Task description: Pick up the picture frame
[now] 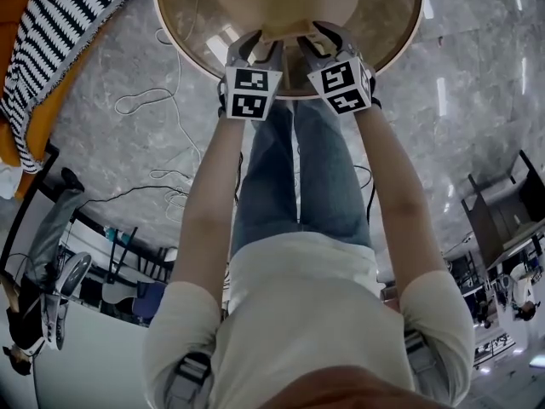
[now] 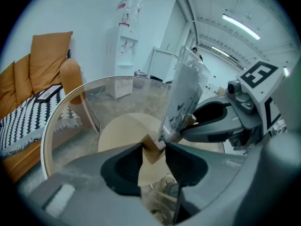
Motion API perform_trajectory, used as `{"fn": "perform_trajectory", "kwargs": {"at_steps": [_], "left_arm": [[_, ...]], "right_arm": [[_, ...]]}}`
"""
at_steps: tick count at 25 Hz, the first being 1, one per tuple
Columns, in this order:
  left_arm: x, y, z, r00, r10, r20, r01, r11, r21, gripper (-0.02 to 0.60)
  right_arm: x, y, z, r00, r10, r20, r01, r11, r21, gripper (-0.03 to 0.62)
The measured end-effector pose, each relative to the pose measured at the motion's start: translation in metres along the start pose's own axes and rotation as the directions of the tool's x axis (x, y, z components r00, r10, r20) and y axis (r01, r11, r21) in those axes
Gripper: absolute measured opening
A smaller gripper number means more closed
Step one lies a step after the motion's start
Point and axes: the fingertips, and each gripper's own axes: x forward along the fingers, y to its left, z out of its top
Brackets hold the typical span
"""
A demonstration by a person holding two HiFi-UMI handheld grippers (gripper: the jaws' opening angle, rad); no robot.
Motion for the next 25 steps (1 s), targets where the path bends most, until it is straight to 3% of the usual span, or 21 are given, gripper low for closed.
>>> {"fn": "perform_trajectory", "kwargs": {"at_steps": [12,25], "left_arm": [[-0.051,-0.019,0.015,0.999,-0.019,0.039,0.018,0.999,0.033,0.15],[-0.146,-0.046,0.046,0.991,-0.031,0.128,0.023,0.998,0.061,0.15]], "right_arm": [[-0.049,0.022,0.023,0.997,-0.062,0.048,0.061,0.998,0.025,0.144],[-0.133,0.063,0.073,0.983,-0.14,0.119,0.138,0.99,0.025,0.144]]}}
